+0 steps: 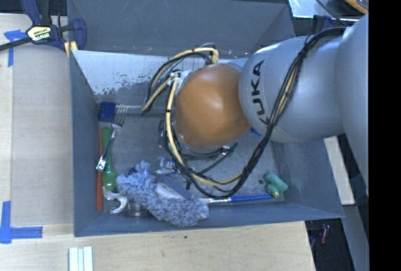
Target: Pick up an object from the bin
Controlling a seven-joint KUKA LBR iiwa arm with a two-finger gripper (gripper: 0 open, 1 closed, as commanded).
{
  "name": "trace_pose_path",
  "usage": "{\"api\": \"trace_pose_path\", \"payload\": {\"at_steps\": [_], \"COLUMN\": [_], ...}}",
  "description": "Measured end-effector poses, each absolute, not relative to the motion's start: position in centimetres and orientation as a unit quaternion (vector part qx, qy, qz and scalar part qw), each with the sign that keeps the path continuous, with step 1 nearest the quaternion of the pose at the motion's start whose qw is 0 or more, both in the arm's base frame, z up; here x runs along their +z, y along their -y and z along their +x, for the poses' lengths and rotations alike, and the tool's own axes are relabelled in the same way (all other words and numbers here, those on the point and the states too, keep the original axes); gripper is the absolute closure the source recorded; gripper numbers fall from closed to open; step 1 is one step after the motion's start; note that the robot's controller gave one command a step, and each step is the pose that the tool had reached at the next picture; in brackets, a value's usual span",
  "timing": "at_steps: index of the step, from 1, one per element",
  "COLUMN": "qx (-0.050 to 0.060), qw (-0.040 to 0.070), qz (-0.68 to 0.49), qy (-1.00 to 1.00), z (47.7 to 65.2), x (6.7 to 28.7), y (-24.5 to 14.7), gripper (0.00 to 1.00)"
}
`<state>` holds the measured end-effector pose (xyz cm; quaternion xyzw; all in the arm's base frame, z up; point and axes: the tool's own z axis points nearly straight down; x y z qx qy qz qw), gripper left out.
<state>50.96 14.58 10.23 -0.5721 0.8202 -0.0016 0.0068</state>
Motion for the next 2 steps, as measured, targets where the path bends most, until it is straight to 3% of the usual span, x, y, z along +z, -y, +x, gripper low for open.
{"api": "trace_pose_path", "payload": {"at_steps": [1,2], "qx": [-0.003,0.0], "qw": [0.011,0.006], "qz": [-0.571,-0.571], "qy": [-0.821,-0.821], "z": [51.1,50.9], "x": [12.0,15.4], "y": [-14.6,-14.6], "gripper": [1.0,1.0]}}
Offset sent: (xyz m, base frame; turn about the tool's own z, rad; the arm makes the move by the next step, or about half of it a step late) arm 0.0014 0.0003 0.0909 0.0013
